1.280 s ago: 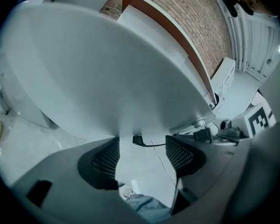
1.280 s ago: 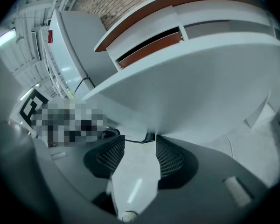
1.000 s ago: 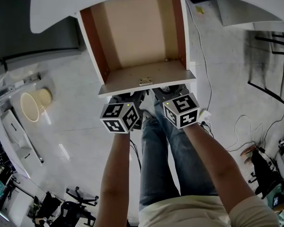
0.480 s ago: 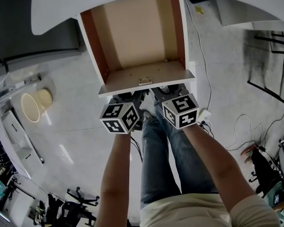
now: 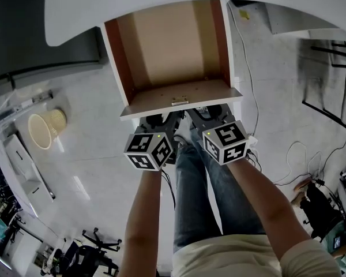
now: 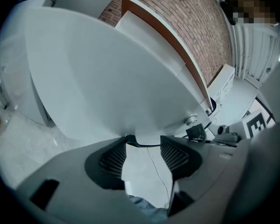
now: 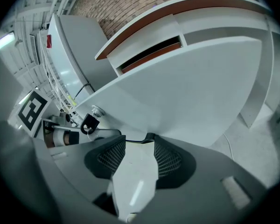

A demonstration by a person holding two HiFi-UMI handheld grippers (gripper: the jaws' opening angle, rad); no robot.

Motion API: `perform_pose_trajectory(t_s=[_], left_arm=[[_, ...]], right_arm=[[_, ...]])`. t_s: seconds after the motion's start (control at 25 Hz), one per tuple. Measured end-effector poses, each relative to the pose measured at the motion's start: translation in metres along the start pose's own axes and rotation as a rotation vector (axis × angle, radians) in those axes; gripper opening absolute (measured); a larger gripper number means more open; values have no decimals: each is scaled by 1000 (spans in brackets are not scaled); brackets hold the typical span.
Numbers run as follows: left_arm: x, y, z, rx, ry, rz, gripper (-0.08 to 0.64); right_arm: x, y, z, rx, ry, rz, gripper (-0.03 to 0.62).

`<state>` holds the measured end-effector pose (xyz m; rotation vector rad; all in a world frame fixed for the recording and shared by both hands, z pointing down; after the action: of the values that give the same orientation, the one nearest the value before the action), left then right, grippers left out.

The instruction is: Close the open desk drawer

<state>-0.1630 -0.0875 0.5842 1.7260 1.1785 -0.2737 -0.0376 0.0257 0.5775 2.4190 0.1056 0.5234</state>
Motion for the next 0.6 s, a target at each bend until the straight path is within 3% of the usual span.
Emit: perform_pose_trajectory(t_s=[0.6], left_arm=[[15, -10, 16, 12, 9, -11, 227]], right_arm=[[-2, -12, 23, 5, 2, 13, 189]])
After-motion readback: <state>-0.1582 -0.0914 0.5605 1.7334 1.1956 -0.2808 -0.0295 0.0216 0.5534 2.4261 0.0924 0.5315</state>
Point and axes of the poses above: the fingertips, and each gripper's own axes: y forward along the fingers, x to its right, z out of its top, the point moved 10 cm from there along -y, backward along the fingers, and after that the axes turned 8 degrees about -y, right-handed, at the moved point
